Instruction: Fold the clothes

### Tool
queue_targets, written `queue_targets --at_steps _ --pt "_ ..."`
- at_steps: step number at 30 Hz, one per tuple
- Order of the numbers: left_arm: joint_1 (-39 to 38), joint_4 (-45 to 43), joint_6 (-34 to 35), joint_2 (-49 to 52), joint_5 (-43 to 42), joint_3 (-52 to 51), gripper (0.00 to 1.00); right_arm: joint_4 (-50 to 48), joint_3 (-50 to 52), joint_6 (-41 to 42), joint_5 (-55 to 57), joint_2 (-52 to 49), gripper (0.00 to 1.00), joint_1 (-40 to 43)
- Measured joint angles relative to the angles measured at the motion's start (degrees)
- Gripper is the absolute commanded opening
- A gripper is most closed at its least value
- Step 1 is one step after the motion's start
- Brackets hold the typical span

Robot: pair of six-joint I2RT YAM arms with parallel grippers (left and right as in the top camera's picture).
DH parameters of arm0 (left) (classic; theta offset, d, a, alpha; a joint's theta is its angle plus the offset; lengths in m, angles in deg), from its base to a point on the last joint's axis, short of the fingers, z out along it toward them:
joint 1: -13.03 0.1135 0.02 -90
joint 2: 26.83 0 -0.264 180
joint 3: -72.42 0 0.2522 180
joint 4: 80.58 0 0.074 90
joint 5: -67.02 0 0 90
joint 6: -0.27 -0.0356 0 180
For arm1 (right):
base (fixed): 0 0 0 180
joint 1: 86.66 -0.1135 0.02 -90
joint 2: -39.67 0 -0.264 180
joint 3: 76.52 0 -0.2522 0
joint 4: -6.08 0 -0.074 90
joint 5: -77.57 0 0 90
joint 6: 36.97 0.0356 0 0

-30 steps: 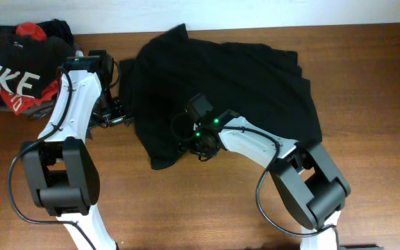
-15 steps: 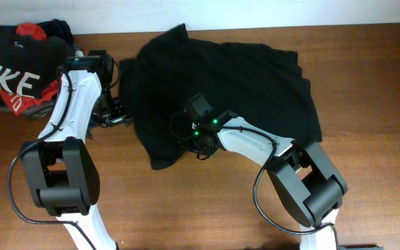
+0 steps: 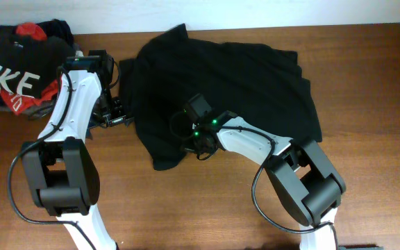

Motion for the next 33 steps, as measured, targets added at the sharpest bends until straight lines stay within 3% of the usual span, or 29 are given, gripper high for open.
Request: queue_targets --at_steps 10,12,14,17,19,25,27,33 --pt "0.0 0.0 0.0 0.0 0.0 0.0 0.99 12.8 -2.4 0.1 0.5 3.9 0.04 0.0" --pt "0.0 0.0 0.0 0.0 0.0 0.0 0.99 15.6 -4.4 0.1 0.5 5.0 0.16 0.0" --pt "0.0 -0.1 0.0 0.0 0.0 0.0 0.99 18.1 -7.1 0.2 0.5 5.7 0.36 0.0" --pt "0.0 -0.2 0.0 0.0 0.0 0.0 0.99 17.7 -9.8 -0.5 0.4 6.3 0.53 -0.1" --pt "0.0 -0.3 0.0 0.0 0.0 0.0 0.99 16.3 -10.5 -1.2 0.6 6.5 0.70 -0.3" --pt "0.0 -0.4 0.0 0.0 -0.1 0.0 0.99 15.9 -10.7 -2.3 3.8 6.4 0.78 -2.3" --pt "0.0 -0.3 0.0 0.0 -0.2 0.0 0.99 18.1 -10.7 -2.1 5.5 6.4 0.89 -2.6" --pt "0.0 0.0 0.0 0.0 -0.1 0.0 0.99 26.3 -10.7 -0.7 7.9 6.4 0.86 -1.6"
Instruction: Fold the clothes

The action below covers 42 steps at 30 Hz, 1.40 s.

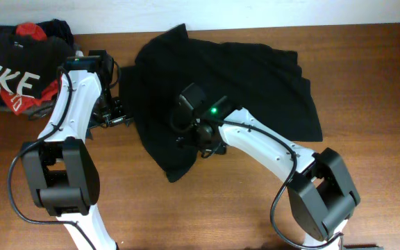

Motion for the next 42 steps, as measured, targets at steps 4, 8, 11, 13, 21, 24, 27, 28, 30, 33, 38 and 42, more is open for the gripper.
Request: queue_targets --at_steps 4,8,11,13,21,24,27,28,30,33,38,42 --pt "0.0 0.0 0.0 0.0 0.0 0.0 0.99 2.8 0.3 2.0 -0.3 0.0 0.86 0.8" --pt "0.0 0.0 0.0 0.0 0.0 0.0 0.99 1.7 2.5 3.2 -3.4 0.0 0.86 0.8" --pt "0.0 0.0 0.0 0.0 0.0 0.0 0.99 -3.6 6.5 3.8 -7.3 0.0 0.85 0.8" --pt "0.0 0.0 0.0 0.0 0.0 0.0 0.99 -8.4 9.6 4.1 -10.4 0.0 0.85 0.8" --pt "0.0 0.0 0.0 0.0 0.0 0.0 0.99 -21.1 18.6 7.4 -18.8 -0.1 0.84 0.8" --pt "0.0 0.0 0.0 0.0 0.0 0.0 0.99 -23.0 19.1 8.3 -20.0 -0.1 0.84 0.8" --pt "0.0 0.0 0.0 0.0 0.0 0.0 0.99 -25.2 19.3 8.7 -20.3 -0.1 0.84 0.8" --pt "0.0 0.0 0.0 0.0 0.0 0.0 0.99 -25.9 19.4 8.7 -20.3 -0.1 0.83 0.8" --pt "0.0 0.0 0.0 0.0 0.0 0.0 0.99 -27.3 19.5 8.8 -20.5 -0.1 0.80 0.8" --pt "0.0 0.0 0.0 0.0 0.0 0.0 0.99 -27.8 19.5 8.8 -20.4 -0.1 0.71 0.8" --pt "0.0 0.0 0.0 0.0 0.0 0.0 0.99 -27.8 19.7 8.6 -19.9 -0.1 0.41 0.8" --pt "0.0 0.0 0.0 0.0 0.0 0.0 0.99 -27.7 19.7 8.8 -19.5 -0.1 0.19 0.8"
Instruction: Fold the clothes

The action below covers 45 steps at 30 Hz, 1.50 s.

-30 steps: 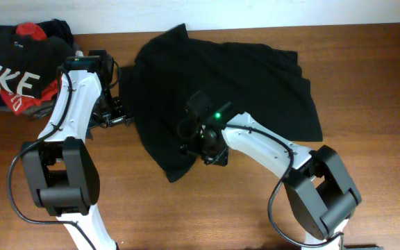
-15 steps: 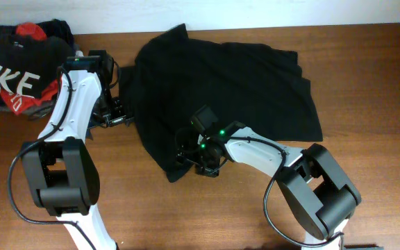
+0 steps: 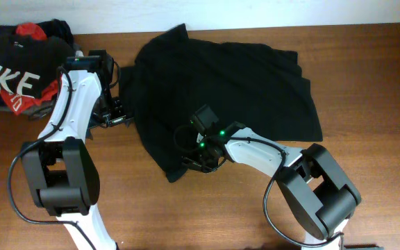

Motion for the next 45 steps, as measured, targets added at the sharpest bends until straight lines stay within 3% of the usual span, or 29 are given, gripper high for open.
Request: queue_targets --at_steps 1,2,15,21,22,25,29,32,39,45 --pt "0.0 0.0 0.0 0.0 0.0 0.0 0.99 0.0 0.0 0.0 0.0 0.0 0.08 0.0" --pt "0.0 0.0 0.0 0.0 0.0 0.0 0.99 0.0 0.0 0.0 0.1 0.0 0.04 -0.1" --pt "0.0 0.0 0.0 0.0 0.0 0.0 0.99 0.3 -1.4 0.5 2.0 0.7 0.04 -7.8" --pt "0.0 0.0 0.0 0.0 0.0 0.0 0.99 6.3 -6.8 -0.3 8.7 3.9 0.05 -14.2" --pt "0.0 0.0 0.0 0.0 0.0 0.0 0.99 8.0 -8.2 -0.4 10.4 4.6 0.11 -15.2" --pt "0.0 0.0 0.0 0.0 0.0 0.0 0.99 10.4 -11.6 -0.7 13.4 6.0 0.47 -16.9" --pt "0.0 0.0 0.0 0.0 0.0 0.0 0.99 11.1 -13.2 -1.2 15.1 6.9 0.79 -17.6" --pt "0.0 0.0 0.0 0.0 0.0 0.0 0.99 12.2 -13.2 -1.9 16.4 6.9 0.88 -17.6" --pt "0.0 1.0 0.0 0.0 0.0 0.0 0.99 18.4 -13.7 -3.6 19.6 6.9 0.96 -15.9" --pt "0.0 1.2 -1.9 0.0 -2.6 0.0 0.99 30.9 -18.2 -6.4 23.0 6.9 0.96 -4.9"
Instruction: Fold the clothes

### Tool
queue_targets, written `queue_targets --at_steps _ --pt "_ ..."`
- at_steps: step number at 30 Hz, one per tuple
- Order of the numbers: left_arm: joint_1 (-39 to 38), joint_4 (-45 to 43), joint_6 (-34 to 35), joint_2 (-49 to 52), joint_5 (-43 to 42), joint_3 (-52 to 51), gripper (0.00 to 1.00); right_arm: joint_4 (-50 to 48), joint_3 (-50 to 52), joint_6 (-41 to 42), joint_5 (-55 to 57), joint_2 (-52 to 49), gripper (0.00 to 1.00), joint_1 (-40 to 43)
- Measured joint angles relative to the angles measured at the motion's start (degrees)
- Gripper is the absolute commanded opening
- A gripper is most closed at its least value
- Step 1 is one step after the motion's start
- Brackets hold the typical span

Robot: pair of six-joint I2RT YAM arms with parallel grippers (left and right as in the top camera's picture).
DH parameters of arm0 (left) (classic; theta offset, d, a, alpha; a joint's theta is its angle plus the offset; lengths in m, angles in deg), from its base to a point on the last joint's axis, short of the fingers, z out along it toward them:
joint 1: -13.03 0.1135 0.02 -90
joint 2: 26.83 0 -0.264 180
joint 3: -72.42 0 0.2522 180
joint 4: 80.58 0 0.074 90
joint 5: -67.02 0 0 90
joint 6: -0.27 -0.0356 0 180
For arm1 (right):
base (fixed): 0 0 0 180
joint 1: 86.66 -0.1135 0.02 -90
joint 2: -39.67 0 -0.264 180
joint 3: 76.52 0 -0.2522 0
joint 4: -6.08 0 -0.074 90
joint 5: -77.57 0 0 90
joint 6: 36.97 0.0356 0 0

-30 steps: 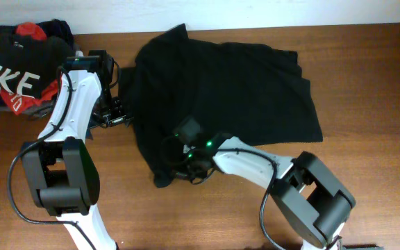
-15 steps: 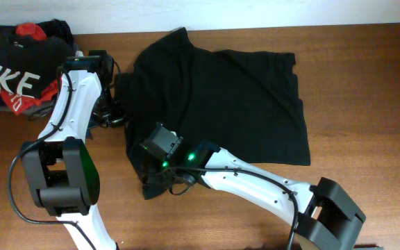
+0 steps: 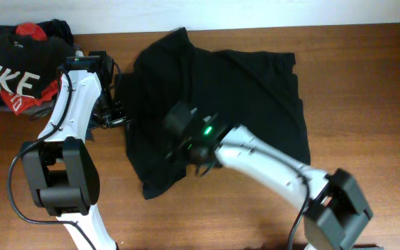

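A black garment [image 3: 242, 90] lies spread over the middle of the table, its lower tip [image 3: 148, 189] pointing toward the front left. My right gripper [image 3: 180, 149] is down on the garment's lower left part. It is blurred, and the cloth looks pinched under it. My left gripper [image 3: 119, 117] sits low at the garment's left edge, touching or just beside the cloth. Its fingers are too small and dark to read.
A pile of other clothes [image 3: 19, 69], black and red with white NIKE lettering, sits at the back left corner. Bare wooden table [image 3: 367, 83] shows to the right of the garment and along the front. The white wall runs along the back edge.
My right gripper has moved left and slightly back, and the arm is stretched further out. The garment has shifted left with it: its right edge has drawn in and its lower tip is further left. The left arm has not moved.
My right gripper was on the garment's lower left part at the oldest moment, then a little further back, then nearer the front edge of the cloth. Now it is further left and the whole garment has slid left. The left gripper stayed at the left edge throughout.
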Motion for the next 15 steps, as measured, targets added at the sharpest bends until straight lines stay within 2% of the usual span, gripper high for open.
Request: queue_targets --at_steps 6,15 --pt "-0.4 -1.4 -4.1 0.0 -5.8 0.0 0.99 4.9 -2.3 -4.8 1.2 0.0 0.99 16.7" --pt "-5.9 -1.9 -7.4 0.0 -8.4 0.0 0.99 15.1 -2.3 -8.1 0.0 0.0 0.99 38.9"
